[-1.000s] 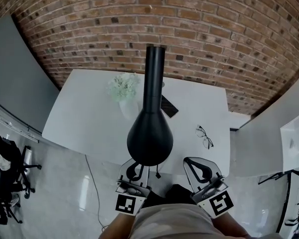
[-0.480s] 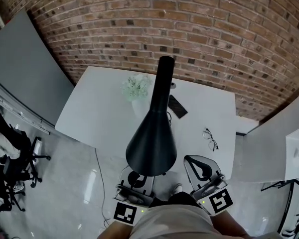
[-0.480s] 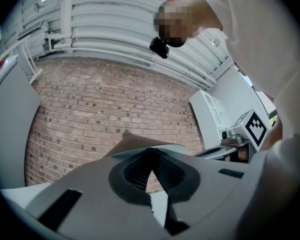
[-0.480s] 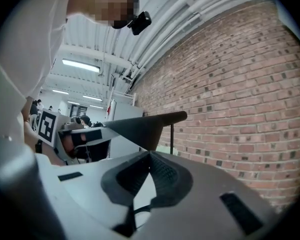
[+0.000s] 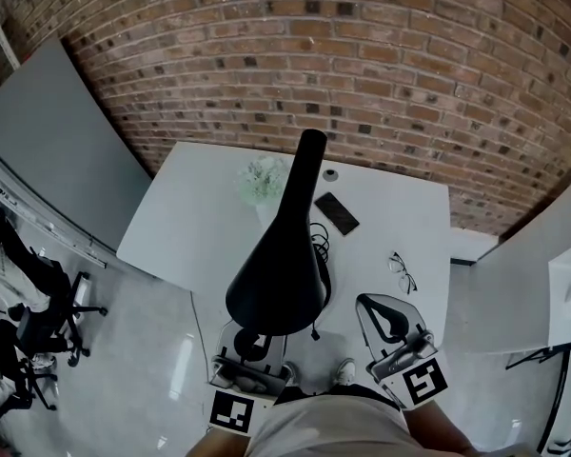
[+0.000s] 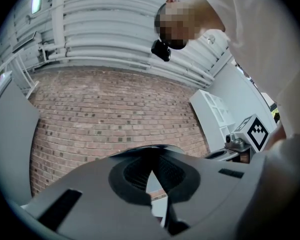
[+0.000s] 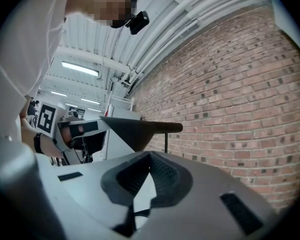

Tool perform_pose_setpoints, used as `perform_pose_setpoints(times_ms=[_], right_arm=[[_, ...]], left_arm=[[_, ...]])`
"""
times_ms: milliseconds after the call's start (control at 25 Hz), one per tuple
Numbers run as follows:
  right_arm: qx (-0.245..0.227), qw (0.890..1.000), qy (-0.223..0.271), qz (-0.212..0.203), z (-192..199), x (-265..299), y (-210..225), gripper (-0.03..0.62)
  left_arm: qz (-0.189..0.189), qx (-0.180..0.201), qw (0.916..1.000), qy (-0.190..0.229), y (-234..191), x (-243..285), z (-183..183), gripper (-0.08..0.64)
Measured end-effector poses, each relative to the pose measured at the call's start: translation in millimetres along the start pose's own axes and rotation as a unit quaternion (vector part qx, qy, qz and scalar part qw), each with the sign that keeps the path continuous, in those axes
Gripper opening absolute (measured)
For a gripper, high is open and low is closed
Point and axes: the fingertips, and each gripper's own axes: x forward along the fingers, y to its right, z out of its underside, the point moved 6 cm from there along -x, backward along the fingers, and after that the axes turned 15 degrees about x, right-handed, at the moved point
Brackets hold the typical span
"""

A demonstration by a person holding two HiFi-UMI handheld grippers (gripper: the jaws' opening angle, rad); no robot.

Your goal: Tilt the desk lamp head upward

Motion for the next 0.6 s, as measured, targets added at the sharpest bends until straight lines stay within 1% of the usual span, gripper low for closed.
perform_pose_setpoints(times_ms=[160, 280, 360, 600], right_arm=[[0.002, 1.000, 0.008, -0.001, -1.6, -3.6, -1.4, 0.015], [0.021, 1.000, 0.017, 0.000, -4.3, -4.1, -4.0, 0.015], [0.023, 0.999, 0.022, -0.001, -6.8, -3.9, -4.6, 0.015], [0.021, 0.999, 0.028, -0.004, -9.0, -8.3, -3.8, 0.015]], left_arm=[[-0.005, 0.011, 0.9999, 0.005, -5.0, 1.3, -10.8, 0.003], [-0.005, 0.017, 0.9998, 0.007, -7.2, 2.2, -16.2, 0.003], [-0.004, 0.023, 0.9997, 0.009, -9.2, 3.7, -19.7, 0.003], [-0.007, 0.015, 0.9995, 0.027, -12.4, 6.5, -25.9, 0.003]])
